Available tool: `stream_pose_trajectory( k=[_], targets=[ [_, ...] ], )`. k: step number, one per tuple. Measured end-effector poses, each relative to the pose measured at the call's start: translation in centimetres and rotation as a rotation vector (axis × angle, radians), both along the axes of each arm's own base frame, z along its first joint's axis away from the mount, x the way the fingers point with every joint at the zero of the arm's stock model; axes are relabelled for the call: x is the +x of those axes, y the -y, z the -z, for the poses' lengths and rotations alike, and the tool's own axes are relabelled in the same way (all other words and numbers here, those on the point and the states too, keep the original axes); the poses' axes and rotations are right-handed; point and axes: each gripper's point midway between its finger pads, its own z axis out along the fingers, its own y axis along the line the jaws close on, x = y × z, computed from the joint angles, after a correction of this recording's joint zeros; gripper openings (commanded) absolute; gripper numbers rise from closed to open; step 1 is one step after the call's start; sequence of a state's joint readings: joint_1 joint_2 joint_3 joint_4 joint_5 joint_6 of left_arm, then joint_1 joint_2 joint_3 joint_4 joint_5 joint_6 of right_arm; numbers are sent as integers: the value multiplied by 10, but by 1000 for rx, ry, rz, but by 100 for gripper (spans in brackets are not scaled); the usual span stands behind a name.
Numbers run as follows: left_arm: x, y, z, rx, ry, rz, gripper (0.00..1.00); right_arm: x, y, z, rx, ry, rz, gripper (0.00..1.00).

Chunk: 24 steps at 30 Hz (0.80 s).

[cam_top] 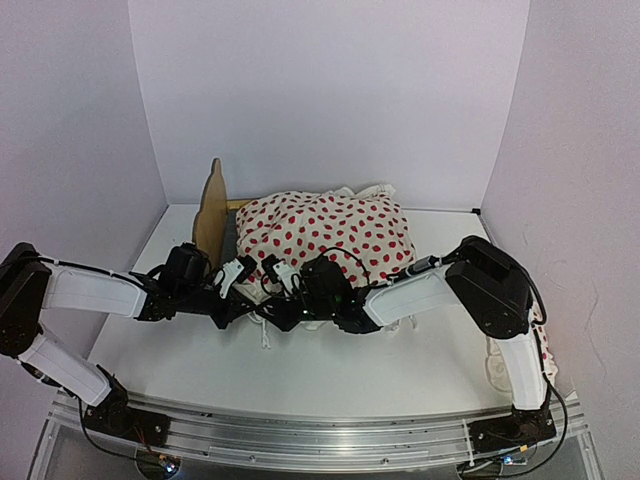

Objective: Set up the pet bed

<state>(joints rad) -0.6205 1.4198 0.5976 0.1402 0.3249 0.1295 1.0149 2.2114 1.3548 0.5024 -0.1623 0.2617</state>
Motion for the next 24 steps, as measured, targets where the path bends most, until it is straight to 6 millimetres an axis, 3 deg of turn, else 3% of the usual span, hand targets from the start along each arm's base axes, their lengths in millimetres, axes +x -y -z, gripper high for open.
stream_pose_trajectory(
  k=[10,17,24],
  targets=[
    [1,-1,1,1,-5,-9,0,-3,4,10,-30,-21,0,10],
    [-6,-3,7,1,-65,-22,0,-6,9,19,-51,-51,8,3],
    [-8,-4,8,3,-88,-25,0,-7,9,19,-49,-68,12,6]
  ],
)
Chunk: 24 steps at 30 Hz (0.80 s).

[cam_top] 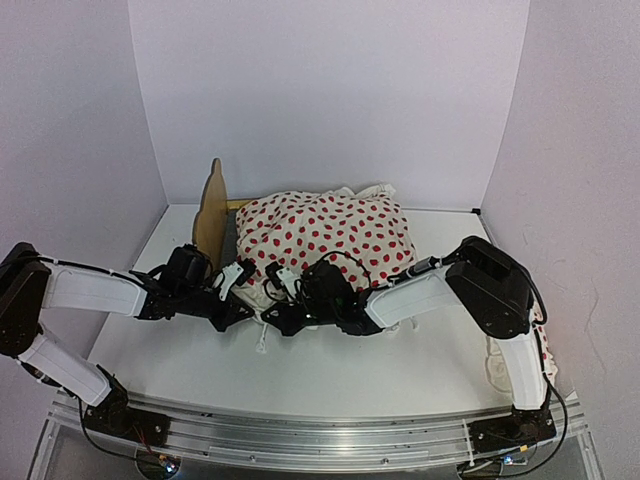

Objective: Set up the pet bed

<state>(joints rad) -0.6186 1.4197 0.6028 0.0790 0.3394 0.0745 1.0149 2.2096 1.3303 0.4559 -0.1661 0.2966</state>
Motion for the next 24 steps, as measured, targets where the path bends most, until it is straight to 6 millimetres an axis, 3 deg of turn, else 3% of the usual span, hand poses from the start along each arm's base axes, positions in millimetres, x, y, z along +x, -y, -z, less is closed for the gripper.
stream_pose_trajectory(
  k=[11,24],
  targets=[
    [-8,6,-6,-65,-167,-56,0,-2,1,-9,14,-11,1,1],
    [-10,8,20,-169,-227,-136,0,-11,1,-8,26,-71,-19,1]
  ],
)
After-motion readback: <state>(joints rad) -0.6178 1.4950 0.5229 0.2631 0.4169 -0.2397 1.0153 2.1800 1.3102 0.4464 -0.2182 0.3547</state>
